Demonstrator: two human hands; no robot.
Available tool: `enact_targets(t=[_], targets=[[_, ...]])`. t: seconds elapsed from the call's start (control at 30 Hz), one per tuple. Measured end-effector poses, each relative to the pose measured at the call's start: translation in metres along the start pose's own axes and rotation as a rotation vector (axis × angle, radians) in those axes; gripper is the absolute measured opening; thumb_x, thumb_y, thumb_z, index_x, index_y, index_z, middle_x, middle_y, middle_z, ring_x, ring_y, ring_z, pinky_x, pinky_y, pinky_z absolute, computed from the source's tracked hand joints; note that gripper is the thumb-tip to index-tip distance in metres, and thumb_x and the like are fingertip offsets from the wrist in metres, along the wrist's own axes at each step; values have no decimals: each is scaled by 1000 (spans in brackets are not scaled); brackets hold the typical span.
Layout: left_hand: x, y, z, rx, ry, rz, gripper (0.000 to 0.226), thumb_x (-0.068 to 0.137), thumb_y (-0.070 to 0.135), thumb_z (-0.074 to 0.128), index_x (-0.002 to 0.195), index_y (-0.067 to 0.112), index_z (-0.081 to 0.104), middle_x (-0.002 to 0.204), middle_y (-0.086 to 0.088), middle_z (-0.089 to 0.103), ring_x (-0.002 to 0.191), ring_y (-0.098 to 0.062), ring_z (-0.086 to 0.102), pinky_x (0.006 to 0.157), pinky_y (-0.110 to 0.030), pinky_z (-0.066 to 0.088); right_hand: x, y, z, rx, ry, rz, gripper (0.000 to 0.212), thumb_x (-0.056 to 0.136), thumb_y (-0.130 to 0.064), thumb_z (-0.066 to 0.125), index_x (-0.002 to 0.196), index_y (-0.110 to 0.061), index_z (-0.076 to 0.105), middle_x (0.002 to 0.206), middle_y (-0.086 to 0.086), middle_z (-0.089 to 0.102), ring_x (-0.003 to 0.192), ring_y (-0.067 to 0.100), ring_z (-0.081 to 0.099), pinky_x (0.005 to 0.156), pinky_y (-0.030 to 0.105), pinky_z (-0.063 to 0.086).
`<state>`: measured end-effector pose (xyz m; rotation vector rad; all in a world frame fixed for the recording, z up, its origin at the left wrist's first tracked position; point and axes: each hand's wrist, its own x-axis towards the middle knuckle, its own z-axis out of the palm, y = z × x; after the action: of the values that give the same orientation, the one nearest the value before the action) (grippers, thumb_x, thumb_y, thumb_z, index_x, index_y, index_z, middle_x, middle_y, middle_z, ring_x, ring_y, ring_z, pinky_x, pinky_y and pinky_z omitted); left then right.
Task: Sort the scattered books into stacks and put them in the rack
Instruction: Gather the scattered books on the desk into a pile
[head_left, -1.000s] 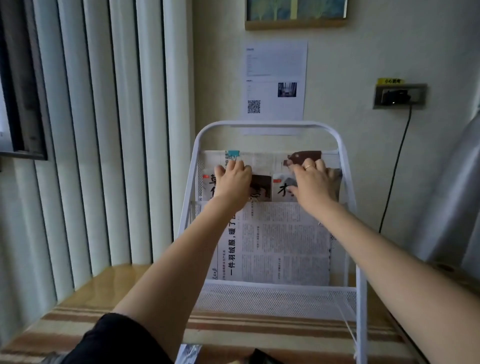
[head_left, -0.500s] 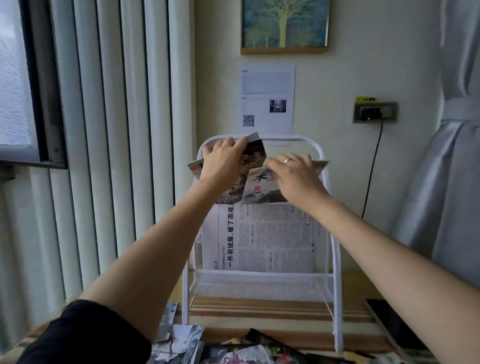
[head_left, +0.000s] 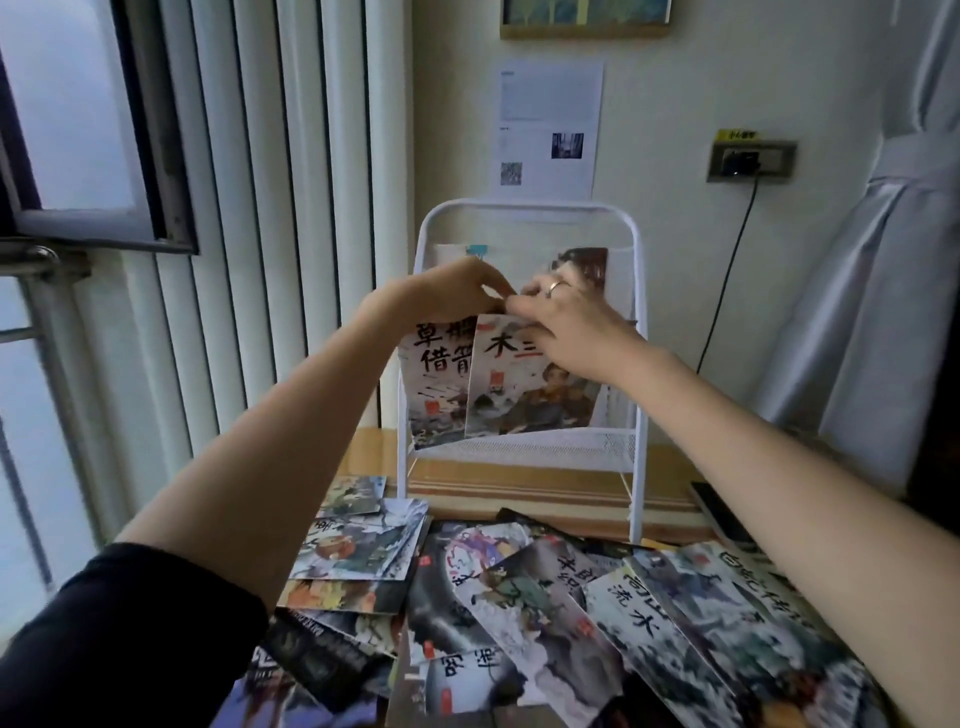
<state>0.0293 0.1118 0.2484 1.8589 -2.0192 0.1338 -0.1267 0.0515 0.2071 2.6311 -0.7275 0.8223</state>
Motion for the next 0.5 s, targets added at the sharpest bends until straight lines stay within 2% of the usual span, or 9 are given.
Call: enact_targets(t=[0.03,0.1,0.17,0.23,0.27,0.33,0.43,0.5], targets=[[-7,-6,11,-20,-45,-49,31,97,24,49,121,11,62,118,-2,62,90,-12,53,81,-22,39,-8,-3,6,44,-49,27,33,95,-16,47,121,-36,55,110,9,49,105,29,44,89,41,42],[-24,-19,37,-104,-73,-190,47,95,45,44,109,6,66,105,-10,67,83,-20,60,80,-31,48,-21,-10,18,100,-71,54,31,96,-16,47,119,-35,55,97,6,48,94,25,49,84,40,46],[-49,-34,71,-290,88,-319,66,92,62,34,107,7,66,104,-8,67,90,-24,62,86,-39,51,-32,-15,29,132,-91,82,25,96,-20,49,118,-29,55,93,4,45,88,21,48,80,36,46],[-75,-48,112,-659,317,-409,76,89,68,26,123,7,57,118,-11,63,105,-25,59,91,-39,48,-42,-18,42,158,-145,113,24,95,-25,49,119,-27,54,92,3,43,84,19,47,76,31,44],[-87,-54,133,-855,333,-431,83,87,71,26,128,3,51,122,-16,60,109,-27,58,88,-36,47,-47,-19,48,189,-170,132,23,95,-28,50,118,-28,53,93,3,44,83,19,48,73,29,43],[-107,-58,171,-1130,178,-390,91,84,72,31,127,-7,46,117,-24,61,106,-30,62,76,-28,47,-55,-18,60,270,-188,176,25,91,-32,55,115,-30,49,94,5,49,81,21,53,63,25,40],[-121,-53,213,-1324,117,-349,52,87,43,58,118,0,54,106,-15,69,96,-27,68,71,-27,54,-66,-17,78,264,-68,187,47,82,-32,68,118,-23,40,87,11,58,74,26,58,59,29,47],[-121,-47,233,-1238,138,-395,33,86,25,68,114,10,60,105,-6,71,99,-23,67,74,-22,54,-73,-16,87,276,44,211,61,75,-36,74,123,-18,40,90,10,59,77,24,58,67,36,51]])
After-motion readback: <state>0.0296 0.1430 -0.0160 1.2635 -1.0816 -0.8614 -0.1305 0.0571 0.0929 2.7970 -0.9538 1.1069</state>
